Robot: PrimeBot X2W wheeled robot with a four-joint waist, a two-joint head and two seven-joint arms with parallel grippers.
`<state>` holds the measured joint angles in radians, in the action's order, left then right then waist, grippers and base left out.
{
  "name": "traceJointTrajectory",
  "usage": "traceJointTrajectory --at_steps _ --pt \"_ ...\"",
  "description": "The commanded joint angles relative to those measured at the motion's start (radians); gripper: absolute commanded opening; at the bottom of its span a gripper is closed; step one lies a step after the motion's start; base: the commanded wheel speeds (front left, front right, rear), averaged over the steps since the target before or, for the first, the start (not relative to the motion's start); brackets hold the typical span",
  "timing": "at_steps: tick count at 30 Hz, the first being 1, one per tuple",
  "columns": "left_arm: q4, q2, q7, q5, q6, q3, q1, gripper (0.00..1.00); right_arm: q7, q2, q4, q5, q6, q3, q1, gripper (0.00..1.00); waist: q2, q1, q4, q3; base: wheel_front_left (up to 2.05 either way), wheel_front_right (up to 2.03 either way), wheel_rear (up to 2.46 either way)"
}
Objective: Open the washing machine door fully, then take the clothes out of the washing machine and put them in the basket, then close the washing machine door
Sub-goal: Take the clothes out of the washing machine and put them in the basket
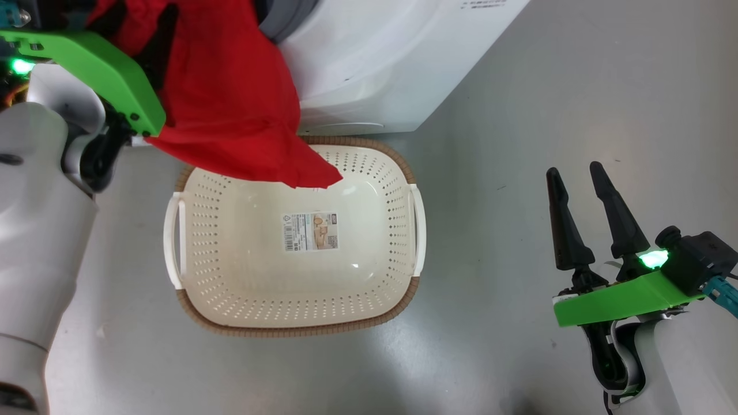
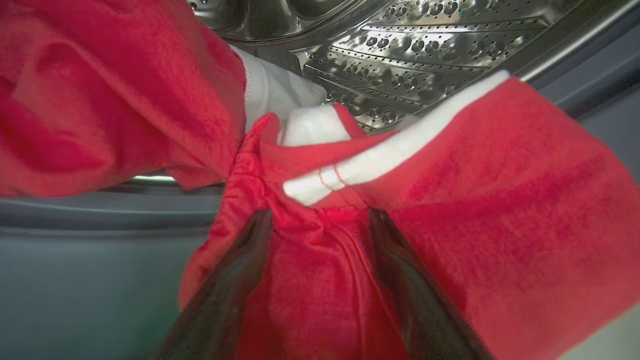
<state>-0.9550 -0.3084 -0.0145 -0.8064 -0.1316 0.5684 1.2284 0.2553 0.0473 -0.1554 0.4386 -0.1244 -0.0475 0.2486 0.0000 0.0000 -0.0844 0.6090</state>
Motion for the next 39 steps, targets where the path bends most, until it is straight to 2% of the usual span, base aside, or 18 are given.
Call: traceJointTrajectory --at_steps 1,2,3,4,5,15,21,25,30,34,39 --pt "0.003 -0.048 0.009 -0.013 0.001 -0.006 0.029 1.00 0.006 0.003 0.026 0.005 -0.006 -0.026 -0.005 1.00 0.0000 0.0000 -0.004 -0.001 0.00 0.00 0.00" --pt "-0.005 -0.048 0.013 -0.020 0.001 0.003 0.032 0.74 0.006 0.003 0.026 0.006 -0.006 -0.026 -0.006 1.00 0.0000 0.0000 -0.004 -0.002 0.00 0.00 0.00" --pt "-0.011 -0.047 0.017 -0.027 0.001 0.012 0.036 0.44 0.006 0.003 0.026 0.006 -0.006 -0.026 -0.006 1.00 0.0000 0.0000 -0.005 -0.003 0.00 0.00 0.00" --pt "-0.017 -0.047 0.022 -0.034 0.001 0.021 0.039 0.29 0.006 0.003 0.025 0.006 -0.006 -0.025 -0.007 1.00 0.0000 0.0000 -0.005 -0.004 0.00 0.00 0.00" --pt "-0.022 -0.047 0.028 -0.041 0.001 0.029 0.041 0.00 0.006 0.003 0.025 0.006 -0.006 -0.025 -0.007 1.00 0.0000 0.0000 -0.006 -0.005 0.00 0.00 0.00" --pt "-0.028 -0.046 0.114 -0.113 0.001 0.091 0.035 0.00 0.006 0.003 0.027 0.001 -0.006 -0.011 -0.008 1.00 0.0000 0.0000 0.011 -0.012 0.00 0.00 0.00" --pt "0.025 -0.054 0.242 -0.174 0.001 0.100 -0.024 0.00 0.006 0.003 0.025 -0.001 -0.006 -0.002 -0.016 1.00 0.0000 0.0000 0.030 -0.030 0.00 0.00 0.00" --pt "0.090 -0.067 0.274 -0.186 0.001 0.087 -0.094 0.00 0.006 0.003 0.027 -0.003 -0.006 0.005 -0.026 1.00 0.0000 0.0000 0.041 -0.043 0.00 0.00 0.00" --pt "0.259 -0.075 0.276 -0.110 0.001 -0.075 -0.224 0.00 0.006 0.003 0.030 -0.007 -0.006 0.016 -0.035 1.00 0.0000 0.0000 0.057 -0.054 0.00 0.00 0.00" --pt "0.386 -0.041 0.276 -0.026 0.001 -0.188 -0.366 0.00 0.006 0.003 0.027 -0.010 -0.006 0.019 -0.040 1.00 0.0000 0.0000 0.066 -0.063 0.00 0.00 0.00" --pt "0.510 0.001 0.276 0.052 0.001 -0.265 -0.518 0.00 0.006 0.003 0.026 -0.011 -0.006 0.015 -0.044 1.00 0.0000 0.0000 0.070 -0.068 0.00 0.00 0.00"
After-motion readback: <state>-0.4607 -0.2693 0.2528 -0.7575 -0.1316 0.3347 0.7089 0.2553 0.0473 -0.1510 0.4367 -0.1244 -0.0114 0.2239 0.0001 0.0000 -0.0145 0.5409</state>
